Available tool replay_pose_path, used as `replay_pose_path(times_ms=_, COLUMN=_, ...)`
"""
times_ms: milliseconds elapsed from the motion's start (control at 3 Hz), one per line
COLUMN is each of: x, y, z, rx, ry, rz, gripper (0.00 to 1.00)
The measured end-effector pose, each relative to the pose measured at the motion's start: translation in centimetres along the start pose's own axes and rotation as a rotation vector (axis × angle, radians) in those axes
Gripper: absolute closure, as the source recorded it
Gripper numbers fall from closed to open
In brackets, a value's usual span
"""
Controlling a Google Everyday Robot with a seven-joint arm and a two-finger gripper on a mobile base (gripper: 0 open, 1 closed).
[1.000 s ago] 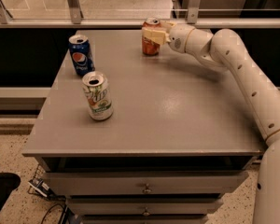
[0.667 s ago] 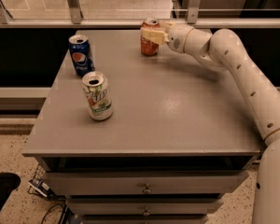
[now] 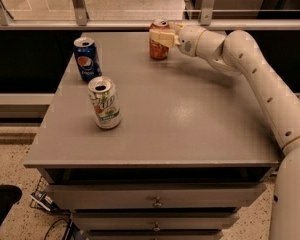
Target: Knock coke can over
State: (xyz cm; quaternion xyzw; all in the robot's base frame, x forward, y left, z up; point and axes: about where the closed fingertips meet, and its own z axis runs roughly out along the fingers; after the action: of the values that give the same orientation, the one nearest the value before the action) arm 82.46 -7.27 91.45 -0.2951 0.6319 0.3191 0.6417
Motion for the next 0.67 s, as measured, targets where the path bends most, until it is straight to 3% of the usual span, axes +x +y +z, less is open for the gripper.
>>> replay_pose_path(times_ms=333, x=-1.3, y=0.2, z=-0.6, rx=0.009, ry=0.068, rz=-0.032, gripper=1.00)
replay_pose_path(times_ms=667, x=-3.3, y=1.1, z=-1.1, rx=0.015, ry=0.194, rz=-0.091, gripper=1.00)
